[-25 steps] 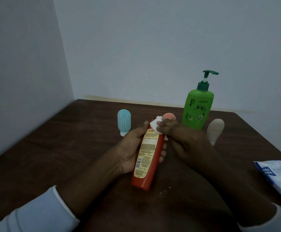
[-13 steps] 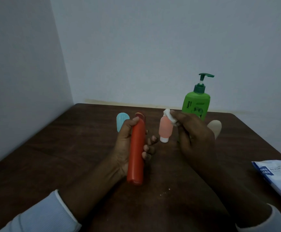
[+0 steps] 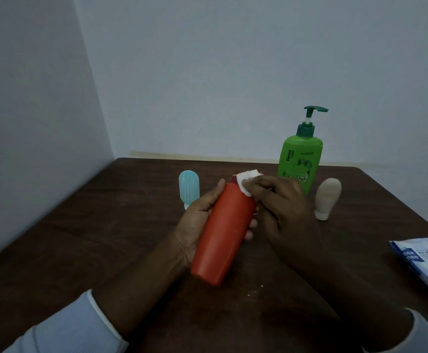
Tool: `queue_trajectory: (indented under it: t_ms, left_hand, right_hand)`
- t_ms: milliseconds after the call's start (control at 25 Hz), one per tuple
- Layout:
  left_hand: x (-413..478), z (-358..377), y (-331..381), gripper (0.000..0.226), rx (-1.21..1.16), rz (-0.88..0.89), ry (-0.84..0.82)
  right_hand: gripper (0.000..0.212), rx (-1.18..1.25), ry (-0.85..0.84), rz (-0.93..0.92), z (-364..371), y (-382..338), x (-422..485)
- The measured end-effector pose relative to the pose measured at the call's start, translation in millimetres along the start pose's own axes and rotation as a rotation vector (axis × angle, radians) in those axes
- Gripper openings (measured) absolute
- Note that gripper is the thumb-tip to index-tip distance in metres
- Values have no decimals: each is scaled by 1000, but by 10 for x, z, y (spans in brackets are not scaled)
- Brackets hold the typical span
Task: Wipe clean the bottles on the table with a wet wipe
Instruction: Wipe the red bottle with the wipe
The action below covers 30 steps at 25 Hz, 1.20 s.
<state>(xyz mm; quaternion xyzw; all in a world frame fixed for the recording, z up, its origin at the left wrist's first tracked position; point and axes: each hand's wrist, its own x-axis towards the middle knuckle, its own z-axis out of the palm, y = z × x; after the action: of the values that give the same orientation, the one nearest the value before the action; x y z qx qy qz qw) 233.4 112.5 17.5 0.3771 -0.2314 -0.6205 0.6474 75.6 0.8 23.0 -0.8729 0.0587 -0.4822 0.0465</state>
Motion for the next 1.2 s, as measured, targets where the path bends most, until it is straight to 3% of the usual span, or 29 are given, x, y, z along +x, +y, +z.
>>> queue_trajectory:
  t_ms: [120, 360, 480, 600, 680, 800, 920, 1080, 1200]
  left_hand:
    - [-81, 63, -10, 57, 23, 86, 90]
    - [-34, -39, 47, 75, -55, 83, 114]
    - [-49, 12, 7, 64, 44, 66, 115]
    - [-59, 79, -123, 48, 127, 74, 90]
    - [-66, 106, -127, 47, 97, 65, 90]
    - [-68, 85, -15, 65, -25, 44, 68]
    - [-24, -25, 66, 73, -122, 131, 23]
    - [-37, 19, 43, 66, -36, 151, 49]
    - [-69, 132, -5, 61, 80, 182, 94]
  right_hand:
    - [39, 18, -107, -92, 31, -96, -15]
    - [35, 118, -459, -473, -31, -407, -101]
    - [30, 161, -227, -318, -108, -321, -46]
    - [35, 37, -8, -93, -78, -196, 21]
    - [33, -5, -67, -114, -12, -241, 5]
    - [30, 67, -271, -303, 2, -361, -56]
    - [22, 213, -234, -412, -66, -414, -54]
    - [27, 141, 57, -76, -97, -250, -5]
    - [34, 82, 13, 52, -18, -185, 12]
